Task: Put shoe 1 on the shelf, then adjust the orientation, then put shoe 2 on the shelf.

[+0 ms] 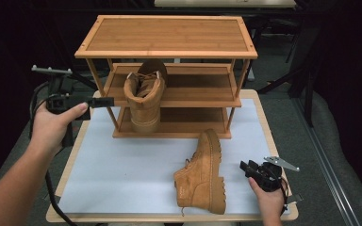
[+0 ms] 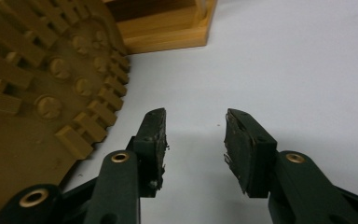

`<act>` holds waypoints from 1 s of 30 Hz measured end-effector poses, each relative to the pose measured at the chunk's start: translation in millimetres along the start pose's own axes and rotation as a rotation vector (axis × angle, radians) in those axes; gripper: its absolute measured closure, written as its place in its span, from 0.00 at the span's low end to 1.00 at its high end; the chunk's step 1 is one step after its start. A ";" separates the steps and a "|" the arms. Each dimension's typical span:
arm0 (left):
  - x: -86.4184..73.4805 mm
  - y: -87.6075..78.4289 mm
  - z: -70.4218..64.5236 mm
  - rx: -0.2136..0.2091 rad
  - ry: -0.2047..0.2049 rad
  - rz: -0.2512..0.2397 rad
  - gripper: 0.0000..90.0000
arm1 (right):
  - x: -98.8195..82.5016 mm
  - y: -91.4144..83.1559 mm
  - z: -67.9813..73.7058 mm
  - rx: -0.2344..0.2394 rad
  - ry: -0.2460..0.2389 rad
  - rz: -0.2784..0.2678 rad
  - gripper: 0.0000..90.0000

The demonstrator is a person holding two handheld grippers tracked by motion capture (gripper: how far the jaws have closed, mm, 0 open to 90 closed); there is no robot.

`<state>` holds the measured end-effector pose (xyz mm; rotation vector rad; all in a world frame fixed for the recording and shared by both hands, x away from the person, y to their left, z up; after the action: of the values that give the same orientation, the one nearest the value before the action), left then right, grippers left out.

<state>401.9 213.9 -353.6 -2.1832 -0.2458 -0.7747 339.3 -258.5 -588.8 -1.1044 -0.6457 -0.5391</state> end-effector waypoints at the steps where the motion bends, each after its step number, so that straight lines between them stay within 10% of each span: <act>1: -6.5 2.2 4.3 0.006 0.004 0.004 0.62 | -0.6 -1.2 2.2 -0.001 -0.008 0.024 0.66; 16: -101.4 72.8 83.3 0.019 -0.039 0.034 0.67 | 8.6 -2.8 19.8 0.034 -0.018 0.081 0.82; 30: -141.5 100.0 111.9 0.049 -0.062 0.048 0.62 | 23.0 -17.6 46.2 0.074 -0.105 0.208 0.97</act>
<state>380.6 240.3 -557.1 -2.1611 -0.2397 -0.6685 333.9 -223.7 -547.1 -1.1201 -0.6279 -0.2785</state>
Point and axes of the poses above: each handheld gripper's, and its own axes: y roughly forward along the jaws, x roughly out of its top, z roughly to its left, the point moved 7 cm from there along y, roughly forward along the jaws, and after that the axes turned 9 degrees about z, right-handed, at the moved point
